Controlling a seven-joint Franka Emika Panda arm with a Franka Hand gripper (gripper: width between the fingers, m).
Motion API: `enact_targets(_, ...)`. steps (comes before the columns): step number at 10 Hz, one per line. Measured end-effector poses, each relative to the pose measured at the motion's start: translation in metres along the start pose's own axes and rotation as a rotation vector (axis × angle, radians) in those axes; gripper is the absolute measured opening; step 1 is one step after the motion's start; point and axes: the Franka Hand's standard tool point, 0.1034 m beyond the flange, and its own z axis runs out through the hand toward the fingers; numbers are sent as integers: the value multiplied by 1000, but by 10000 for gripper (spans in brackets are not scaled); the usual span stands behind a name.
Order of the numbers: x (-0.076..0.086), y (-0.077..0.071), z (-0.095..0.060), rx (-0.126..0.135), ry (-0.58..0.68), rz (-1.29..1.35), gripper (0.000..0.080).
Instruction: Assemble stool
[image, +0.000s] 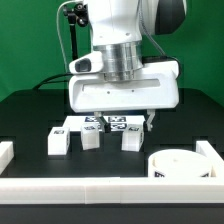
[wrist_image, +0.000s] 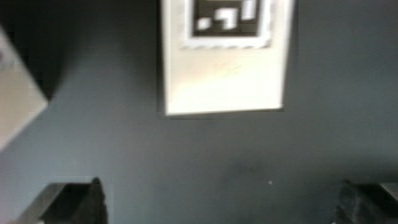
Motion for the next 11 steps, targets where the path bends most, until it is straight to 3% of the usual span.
enact_targets(2,1,0,0,23,3,88,648)
enact_targets(6,-3,2,5,16,-47,29,648)
enact_targets(8,-2,9,9,33,-169,-32,648)
enact_targets(11,-9,4,8,35,-384,-23,648)
